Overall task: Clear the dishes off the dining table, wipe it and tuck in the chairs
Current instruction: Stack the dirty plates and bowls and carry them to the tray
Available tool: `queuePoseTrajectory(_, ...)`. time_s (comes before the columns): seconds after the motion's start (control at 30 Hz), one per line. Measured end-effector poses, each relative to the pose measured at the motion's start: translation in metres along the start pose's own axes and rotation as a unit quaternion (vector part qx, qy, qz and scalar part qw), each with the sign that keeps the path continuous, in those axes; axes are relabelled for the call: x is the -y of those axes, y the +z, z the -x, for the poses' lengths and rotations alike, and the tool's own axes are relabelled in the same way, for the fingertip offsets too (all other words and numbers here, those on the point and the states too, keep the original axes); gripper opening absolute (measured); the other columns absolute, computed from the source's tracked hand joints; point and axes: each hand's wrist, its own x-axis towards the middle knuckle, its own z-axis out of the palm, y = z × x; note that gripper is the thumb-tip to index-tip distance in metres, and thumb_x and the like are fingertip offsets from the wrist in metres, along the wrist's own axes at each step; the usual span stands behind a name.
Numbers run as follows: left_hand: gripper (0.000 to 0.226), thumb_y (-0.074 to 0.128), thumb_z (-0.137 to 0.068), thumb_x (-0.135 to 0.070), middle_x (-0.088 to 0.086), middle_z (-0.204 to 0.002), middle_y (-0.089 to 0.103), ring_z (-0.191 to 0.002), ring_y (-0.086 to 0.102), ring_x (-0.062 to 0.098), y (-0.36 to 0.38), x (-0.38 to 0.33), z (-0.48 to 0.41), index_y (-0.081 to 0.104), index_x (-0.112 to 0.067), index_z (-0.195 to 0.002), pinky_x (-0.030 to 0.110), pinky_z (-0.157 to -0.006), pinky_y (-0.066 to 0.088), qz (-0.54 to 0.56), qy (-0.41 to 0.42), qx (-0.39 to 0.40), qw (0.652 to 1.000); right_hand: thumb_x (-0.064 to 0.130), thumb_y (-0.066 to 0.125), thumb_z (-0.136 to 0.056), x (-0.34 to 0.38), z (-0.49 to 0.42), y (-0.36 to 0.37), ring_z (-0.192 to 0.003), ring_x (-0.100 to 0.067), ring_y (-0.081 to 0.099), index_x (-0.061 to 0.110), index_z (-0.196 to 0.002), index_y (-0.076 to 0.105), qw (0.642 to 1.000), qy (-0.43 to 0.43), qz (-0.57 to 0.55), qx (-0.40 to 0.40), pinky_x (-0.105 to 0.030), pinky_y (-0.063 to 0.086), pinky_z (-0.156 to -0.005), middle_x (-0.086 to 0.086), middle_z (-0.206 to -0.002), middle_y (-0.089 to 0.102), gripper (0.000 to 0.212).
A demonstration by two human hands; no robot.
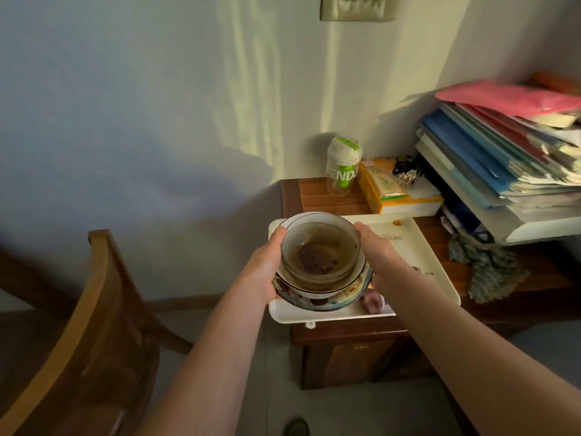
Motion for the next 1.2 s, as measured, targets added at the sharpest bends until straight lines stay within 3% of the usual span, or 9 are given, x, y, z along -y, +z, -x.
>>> queuePoseTrajectory(0.1,0.057,0.053,-0.086,-0.065,0.014,-0.093,0.076,-0.086,0.072,0.031,0.001,-0.015,-0.031,0.066,-0.018,-0.116,0.039,-0.066,0.059,0.005,-0.014,0.000,1.000,0.060,0.051,-0.081,0.013,-0.026,0.011,-0.103,-0.033,0.062,0.013,-0.128,0.053,1.000,0.008,0.012,-0.009,-0.049,0.050,-0.096,-0.013,-0.113,0.066,0.067)
queuePoseTrajectory(0.23,0.055,0.055,-0.086,-0.062,0.015,-0.098,0.076,-0.090,0.072,0.032,0.002,-0.024,-0.065,0.066,-0.018,-0.116,0.045,-0.077,0.059,0.017,-0.026,0.004,1.000,0.066,0.053,-0.070,0.019,-0.061,0.021,-0.101,-0.034,0.064,0.014,-0.129,0.056,0.999,0.024,0.030,-0.018,-0.051,0.050,-0.095,-0.013,-0.113,0.068,0.079)
queuePoseTrajectory(0.47,0.056,0.056,-0.085,-0.061,0.015,-0.101,0.075,-0.093,0.072,0.033,0.004,-0.025,-0.098,0.066,-0.019,-0.119,0.052,-0.087,0.056,0.037,-0.046,0.023,0.998,0.065,0.051,-0.070,0.022,-0.088,0.028,-0.100,-0.033,0.063,0.018,-0.128,0.055,0.998,0.056,0.026,-0.020,-0.051,0.049,-0.095,-0.012,-0.110,0.068,0.075)
queuePoseTrajectory(0.6,0.056,0.057,-0.085,-0.060,0.017,-0.099,0.075,-0.092,0.072,0.035,0.007,-0.024,-0.108,0.064,-0.019,-0.121,0.054,-0.087,0.056,0.044,-0.057,0.019,0.997,0.064,0.053,-0.069,0.021,-0.093,0.026,-0.100,-0.031,0.062,0.019,-0.126,0.056,0.997,0.067,0.027,-0.024,-0.049,0.050,-0.093,-0.010,-0.109,0.068,0.073)
queuePoseTrajectory(0.77,0.054,0.056,-0.086,-0.061,0.017,-0.097,0.075,-0.090,0.072,0.035,0.009,-0.022,-0.112,0.065,-0.019,-0.118,0.051,-0.085,0.057,0.041,-0.062,0.015,0.997,0.059,0.053,-0.075,0.023,-0.094,0.023,-0.096,-0.028,0.062,0.019,-0.125,0.057,0.997,0.066,0.028,-0.018,-0.041,0.050,-0.078,-0.009,-0.107,0.068,0.064)
queuePoseTrajectory(0.97,0.061,0.060,-0.077,-0.063,0.016,-0.102,0.074,-0.093,0.071,0.035,0.012,-0.021,-0.111,0.064,-0.021,-0.122,0.053,-0.089,0.055,0.029,-0.068,0.003,0.997,0.056,0.048,-0.084,0.017,-0.093,0.020,-0.094,-0.027,0.063,0.015,-0.124,0.058,0.997,0.061,0.043,-0.011,-0.038,0.049,-0.075,-0.010,-0.104,0.069,0.058)
queuePoseTrajectory(1.2,0.059,0.056,-0.082,-0.064,0.016,-0.103,0.073,-0.092,0.070,0.035,0.014,-0.022,-0.099,0.060,-0.020,-0.122,0.053,-0.089,0.054,0.011,-0.058,-0.023,0.998,0.055,0.036,-0.095,0.020,-0.089,0.021,-0.105,-0.030,0.059,0.014,-0.124,0.055,0.994,0.061,0.089,-0.008,-0.046,0.047,-0.098,-0.013,-0.112,0.065,0.053)
